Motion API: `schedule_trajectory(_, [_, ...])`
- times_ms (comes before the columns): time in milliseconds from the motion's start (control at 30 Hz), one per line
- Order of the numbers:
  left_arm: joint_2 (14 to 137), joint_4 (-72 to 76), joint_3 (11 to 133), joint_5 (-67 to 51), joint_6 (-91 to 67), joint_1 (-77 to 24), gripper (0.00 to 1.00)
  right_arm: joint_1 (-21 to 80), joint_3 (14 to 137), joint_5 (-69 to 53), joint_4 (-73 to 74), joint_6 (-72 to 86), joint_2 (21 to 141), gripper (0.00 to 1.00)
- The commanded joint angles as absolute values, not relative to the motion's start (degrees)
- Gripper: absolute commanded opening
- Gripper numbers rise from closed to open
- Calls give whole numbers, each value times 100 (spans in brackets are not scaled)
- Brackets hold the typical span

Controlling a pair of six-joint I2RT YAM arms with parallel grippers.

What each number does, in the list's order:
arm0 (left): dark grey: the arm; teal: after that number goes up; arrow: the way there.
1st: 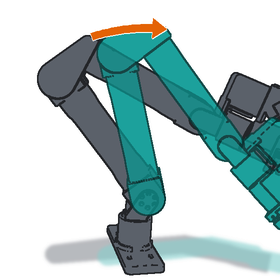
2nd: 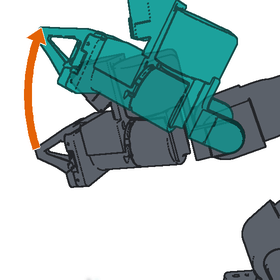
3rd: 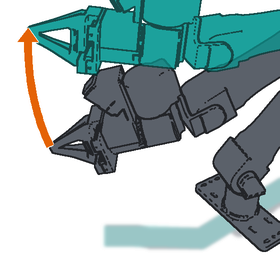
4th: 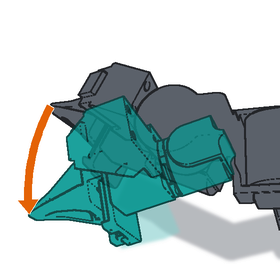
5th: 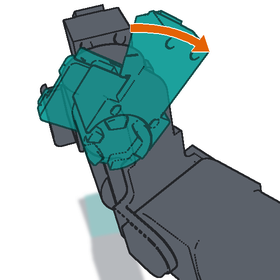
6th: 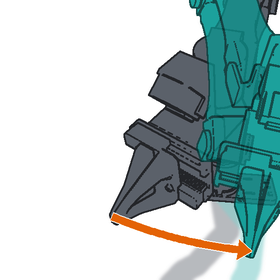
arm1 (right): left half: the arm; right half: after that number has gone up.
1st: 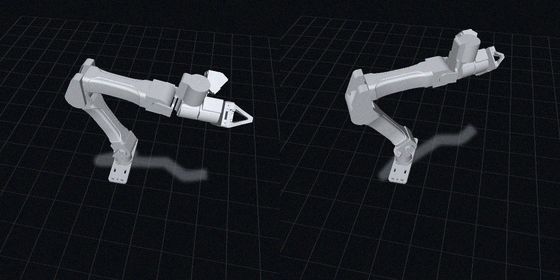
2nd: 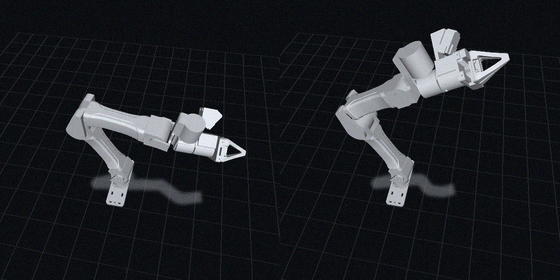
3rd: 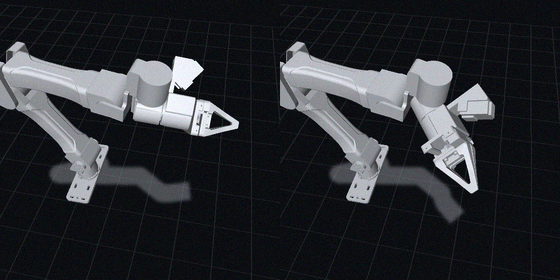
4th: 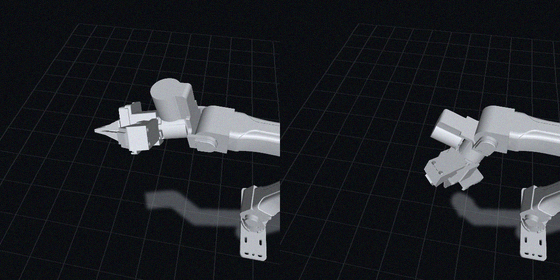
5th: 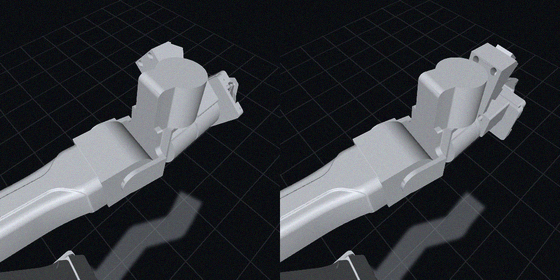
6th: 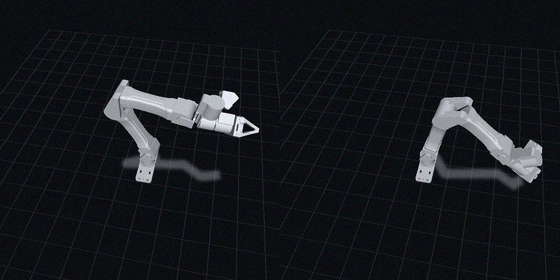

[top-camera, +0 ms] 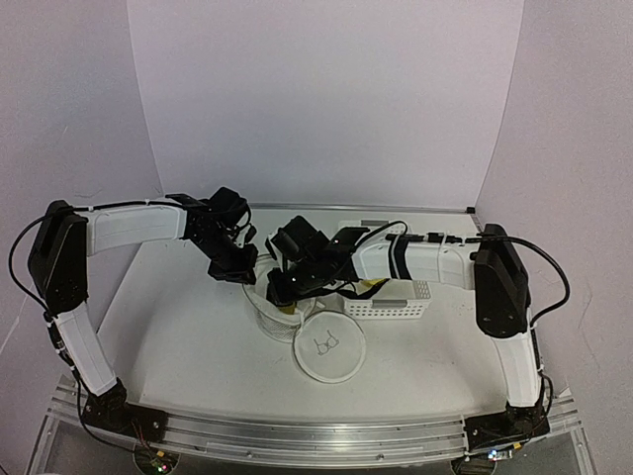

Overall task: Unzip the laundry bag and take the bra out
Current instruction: Pick up the bra from the laundry bag.

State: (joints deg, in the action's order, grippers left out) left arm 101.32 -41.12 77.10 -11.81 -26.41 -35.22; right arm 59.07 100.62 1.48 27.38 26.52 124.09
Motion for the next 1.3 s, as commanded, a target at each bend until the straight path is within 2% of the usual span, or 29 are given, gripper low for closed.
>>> schedule_trajectory(0, [9961,-4169,7690,-1109,-2532,-3533,0,5944,10294,520,2934,2590,12394,10])
schedule_trajectory(33, [9958,-4166,7695,-1108,-2531,-3533,0,5942,10288,519,2957,2570,12342,3])
schedule_trajectory(67, [9966,-4161,7698,-1101,-2529,-3533,0,5947,10268,526,2962,2569,12289,0])
schedule_trajectory(700, [10094,-4168,7799,-1114,-2522,-3533,0,5918,9233,785,2396,2917,10283,0])
schedule_trajectory(833, [10140,-4166,7859,-1131,-2513,-3533,0,5893,8996,1154,2207,2971,9868,0])
schedule_trajectory(1267, [10204,-4175,7907,-1150,-2479,-3533,0,5160,7890,2024,1496,3127,8524,0])
